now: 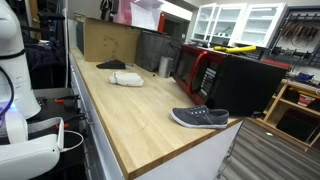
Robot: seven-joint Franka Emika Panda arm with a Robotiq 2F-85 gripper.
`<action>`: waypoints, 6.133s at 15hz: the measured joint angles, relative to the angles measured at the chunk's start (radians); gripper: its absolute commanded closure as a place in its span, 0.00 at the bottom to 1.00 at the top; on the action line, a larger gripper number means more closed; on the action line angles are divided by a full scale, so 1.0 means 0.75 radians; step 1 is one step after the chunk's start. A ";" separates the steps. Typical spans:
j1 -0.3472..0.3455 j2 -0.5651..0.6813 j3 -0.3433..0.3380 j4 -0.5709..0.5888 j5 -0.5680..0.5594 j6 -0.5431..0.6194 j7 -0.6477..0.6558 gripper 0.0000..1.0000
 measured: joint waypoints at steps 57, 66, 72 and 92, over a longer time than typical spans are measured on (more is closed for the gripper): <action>-0.042 0.380 -0.034 -0.297 -0.005 0.813 0.023 0.00; -0.049 0.570 -0.034 -0.296 -0.165 0.830 0.161 0.00; -0.048 0.640 -0.034 -0.295 -0.174 0.830 0.164 0.00; -0.044 0.689 -0.034 -0.291 -0.219 0.830 0.165 0.88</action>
